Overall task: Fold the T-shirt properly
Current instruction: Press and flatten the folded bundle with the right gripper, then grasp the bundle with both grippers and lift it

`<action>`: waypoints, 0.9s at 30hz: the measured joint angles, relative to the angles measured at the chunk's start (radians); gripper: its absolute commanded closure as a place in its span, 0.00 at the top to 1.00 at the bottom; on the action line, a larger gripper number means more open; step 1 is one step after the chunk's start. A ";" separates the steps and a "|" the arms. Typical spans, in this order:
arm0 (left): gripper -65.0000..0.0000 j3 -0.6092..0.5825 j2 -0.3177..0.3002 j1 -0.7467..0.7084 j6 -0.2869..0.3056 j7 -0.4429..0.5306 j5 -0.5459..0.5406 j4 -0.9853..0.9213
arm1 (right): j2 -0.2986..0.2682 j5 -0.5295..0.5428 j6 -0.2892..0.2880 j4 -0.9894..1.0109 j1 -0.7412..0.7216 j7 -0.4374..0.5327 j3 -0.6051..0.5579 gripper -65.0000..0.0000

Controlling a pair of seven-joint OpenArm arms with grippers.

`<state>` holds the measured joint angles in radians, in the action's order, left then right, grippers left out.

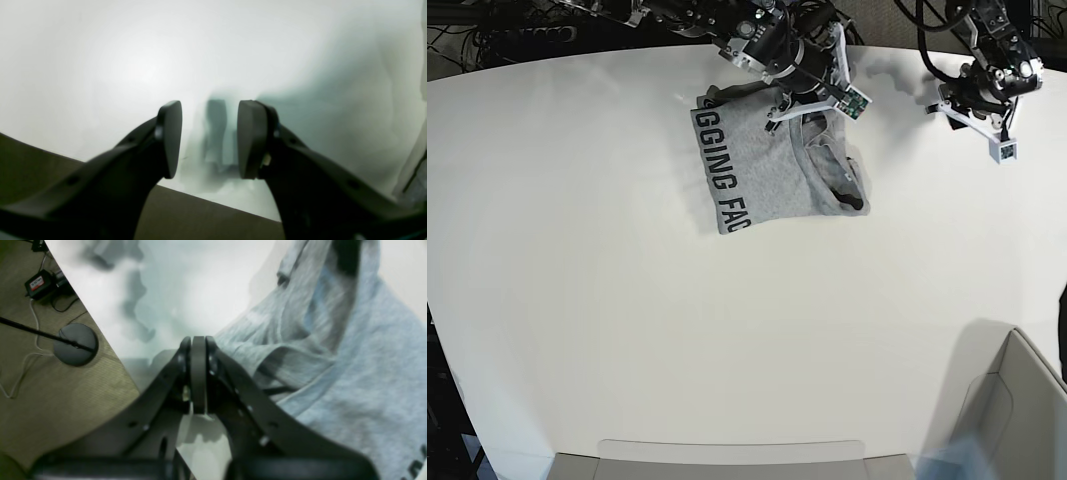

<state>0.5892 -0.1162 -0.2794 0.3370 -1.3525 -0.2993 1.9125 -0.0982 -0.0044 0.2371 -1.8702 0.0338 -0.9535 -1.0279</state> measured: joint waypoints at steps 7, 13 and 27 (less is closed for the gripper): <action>0.40 0.000 0.000 0.000 0.000 0.000 0.000 0.000 | -0.029 -0.017 -0.003 -0.101 0.095 -0.004 0.199 0.00; 0.40 0.000 0.000 0.003 0.000 0.000 0.000 0.000 | -0.019 -0.018 -0.107 0.016 0.082 0.009 0.143 0.00; 0.40 -0.005 0.002 0.005 0.000 0.000 0.000 0.000 | -0.026 -0.003 -0.286 -0.151 0.084 -0.038 0.123 0.00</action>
<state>0.5842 -0.1139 -0.2741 0.3370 -1.3525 -0.2993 1.9125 -0.1242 -0.0071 -0.0490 -2.0212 0.1177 -0.9916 -0.9047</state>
